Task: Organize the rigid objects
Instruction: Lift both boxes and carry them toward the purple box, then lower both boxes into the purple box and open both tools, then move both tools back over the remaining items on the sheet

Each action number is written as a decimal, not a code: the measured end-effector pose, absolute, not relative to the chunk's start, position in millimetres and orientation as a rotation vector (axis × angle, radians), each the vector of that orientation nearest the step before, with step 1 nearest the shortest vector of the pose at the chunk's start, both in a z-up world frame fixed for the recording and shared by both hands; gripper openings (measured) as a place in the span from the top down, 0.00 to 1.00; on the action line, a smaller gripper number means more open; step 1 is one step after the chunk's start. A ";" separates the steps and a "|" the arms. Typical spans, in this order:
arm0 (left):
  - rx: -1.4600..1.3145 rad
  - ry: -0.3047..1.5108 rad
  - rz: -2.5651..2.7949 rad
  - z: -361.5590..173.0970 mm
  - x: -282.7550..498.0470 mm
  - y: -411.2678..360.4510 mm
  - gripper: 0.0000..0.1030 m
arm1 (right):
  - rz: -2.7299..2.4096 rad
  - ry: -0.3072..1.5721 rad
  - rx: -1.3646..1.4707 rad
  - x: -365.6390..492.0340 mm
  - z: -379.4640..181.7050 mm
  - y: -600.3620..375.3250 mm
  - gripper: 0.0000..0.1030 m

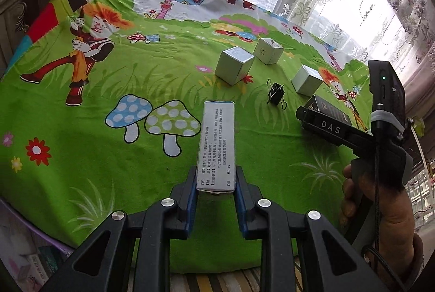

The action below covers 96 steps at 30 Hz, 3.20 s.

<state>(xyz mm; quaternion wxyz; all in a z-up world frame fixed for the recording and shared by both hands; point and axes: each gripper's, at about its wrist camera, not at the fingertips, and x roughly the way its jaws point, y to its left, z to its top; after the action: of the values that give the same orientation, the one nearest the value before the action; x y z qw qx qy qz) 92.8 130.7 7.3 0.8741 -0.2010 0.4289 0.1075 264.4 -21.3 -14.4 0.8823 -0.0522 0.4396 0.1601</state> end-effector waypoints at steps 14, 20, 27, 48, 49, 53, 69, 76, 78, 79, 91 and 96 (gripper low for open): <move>-0.539 0.820 0.337 23.4 11.3 160.3 0.75 | 0.497 0.839 -0.139 186.9 26.8 -4.1 0.11; -0.611 0.795 0.422 18.3 -42.2 184.2 0.75 | 0.575 0.826 -0.167 153.9 37.3 7.4 0.11; -0.628 0.754 0.555 19.1 -106.2 212.8 0.75 | 0.715 0.810 -0.225 106.7 46.5 32.8 0.11; -0.719 0.691 0.801 1.5 -206.4 271.2 0.75 | 1.376 0.806 -0.530 -90.1 44.4 133.0 0.10; -0.724 0.684 0.801 0.2 -207.3 272.5 0.74 | 1.403 0.808 -0.555 -97.1 41.2 135.3 0.10; -0.750 0.682 0.803 -4.1 -209.1 276.3 0.58 | 1.433 0.801 -0.612 -106.9 33.0 138.1 0.10; -0.744 0.659 0.772 3.8 -200.1 267.9 0.39 | 1.335 0.840 -0.511 -66.7 39.1 125.4 0.08; -0.745 0.653 0.715 12.5 -181.9 258.0 0.39 | 1.259 0.823 -0.459 -27.1 51.3 114.9 0.08; -0.743 0.652 0.694 15.6 -173.6 254.9 0.39 | 1.235 0.812 -0.451 -14.8 55.5 110.6 0.08; -0.739 0.652 0.685 17.1 -169.2 253.0 0.39 | 1.220 0.807 -0.447 -8.0 57.7 108.4 0.08; -0.683 0.699 0.573 25.9 -104.3 226.8 0.39 | 1.049 0.780 -0.382 83.4 70.5 80.5 0.08; -0.655 0.718 0.540 28.7 -82.3 217.3 0.39 | 0.972 0.772 -0.342 123.9 74.8 69.1 0.08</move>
<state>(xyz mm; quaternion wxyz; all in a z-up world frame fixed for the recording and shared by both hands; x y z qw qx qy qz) -82.3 217.3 28.7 0.8494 -0.3108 0.3409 0.2563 123.9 69.1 74.8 0.7999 -0.1595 0.3598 0.4530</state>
